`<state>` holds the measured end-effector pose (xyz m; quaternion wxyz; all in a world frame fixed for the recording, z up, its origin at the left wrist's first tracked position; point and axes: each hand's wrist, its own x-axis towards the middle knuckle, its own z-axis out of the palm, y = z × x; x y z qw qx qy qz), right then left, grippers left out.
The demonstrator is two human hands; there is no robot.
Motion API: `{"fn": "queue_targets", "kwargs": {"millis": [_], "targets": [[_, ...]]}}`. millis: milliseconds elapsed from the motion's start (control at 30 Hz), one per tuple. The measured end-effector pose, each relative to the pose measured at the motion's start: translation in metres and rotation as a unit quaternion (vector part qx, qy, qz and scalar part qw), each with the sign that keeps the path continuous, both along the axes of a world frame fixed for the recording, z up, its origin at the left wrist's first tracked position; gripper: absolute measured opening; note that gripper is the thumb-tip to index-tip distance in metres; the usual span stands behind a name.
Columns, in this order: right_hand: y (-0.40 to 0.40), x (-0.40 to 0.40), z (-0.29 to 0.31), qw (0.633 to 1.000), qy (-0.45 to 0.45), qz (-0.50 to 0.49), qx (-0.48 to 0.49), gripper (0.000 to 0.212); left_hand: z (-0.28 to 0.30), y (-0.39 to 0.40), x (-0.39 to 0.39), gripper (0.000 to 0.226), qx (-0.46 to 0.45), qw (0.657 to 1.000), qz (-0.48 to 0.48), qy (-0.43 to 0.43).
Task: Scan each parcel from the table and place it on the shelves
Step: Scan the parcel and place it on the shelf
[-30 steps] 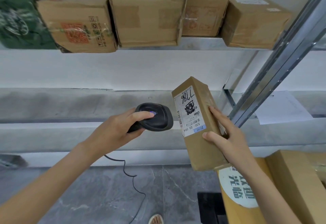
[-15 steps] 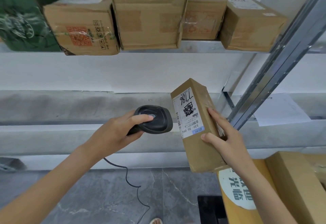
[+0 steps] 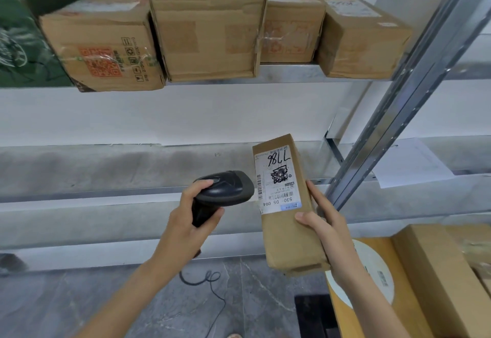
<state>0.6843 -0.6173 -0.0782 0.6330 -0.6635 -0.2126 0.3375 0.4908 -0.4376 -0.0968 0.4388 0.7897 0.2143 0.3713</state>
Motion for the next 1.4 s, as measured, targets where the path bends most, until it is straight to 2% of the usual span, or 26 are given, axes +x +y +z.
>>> {"fn": "queue_targets", "kwargs": {"millis": [100, 200, 433, 533, 733, 867, 933, 1100, 1267, 1400], "targets": [[0.006, -0.005, -0.006, 0.998, 0.054, -0.012, 0.016, 0.066, -0.012, -0.016, 0.012, 0.066, -0.112, 0.992, 0.037, -0.054], [0.014, -0.008, -0.012, 0.996, 0.087, -0.016, 0.027, 0.067, -0.016, -0.029, 0.027, 0.067, -0.185, 0.973, 0.075, -0.112], [0.036, -0.007, -0.031, 0.989, 0.135, 0.054, 0.017, 0.076, -0.033, -0.038, 0.021, 0.065, -0.255, 0.931, 0.193, -0.176], [0.068, -0.023, -0.042, 0.981, 0.154, 0.117, 0.005, 0.07, -0.033, -0.044, -0.002, 0.064, -0.259, 0.9, 0.283, -0.207], [0.134, -0.106, -0.056, 0.931, 0.195, 0.306, -0.03, 0.08, -0.028, -0.065, -0.079, 0.065, -0.231, 0.819, 0.467, -0.242], [0.151, -0.175, -0.053, 0.89, 0.22, 0.398, -0.037, 0.062, -0.015, -0.082, -0.148, 0.064, -0.199, 0.76, 0.56, -0.264], [0.154, -0.211, -0.049, 0.871, 0.221, 0.437, -0.04, 0.061, -0.011, -0.087, -0.18, 0.061, -0.193, 0.741, 0.582, -0.273], [0.16, -0.3, -0.031, 0.841, 0.191, 0.505, -0.021, 0.057, 0.001, -0.085, -0.256, 0.062, -0.174, 0.721, 0.606, -0.286], [0.178, -0.39, -0.021, 0.812, 0.184, 0.554, 0.002, 0.068, 0.014, -0.075, -0.34, 0.059, -0.156, 0.712, 0.616, -0.297], [0.194, -0.45, -0.012, 0.796, 0.185, 0.577, 0.003, 0.061, 0.024, -0.063, -0.401, 0.058, -0.133, 0.714, 0.62, -0.298]]}}
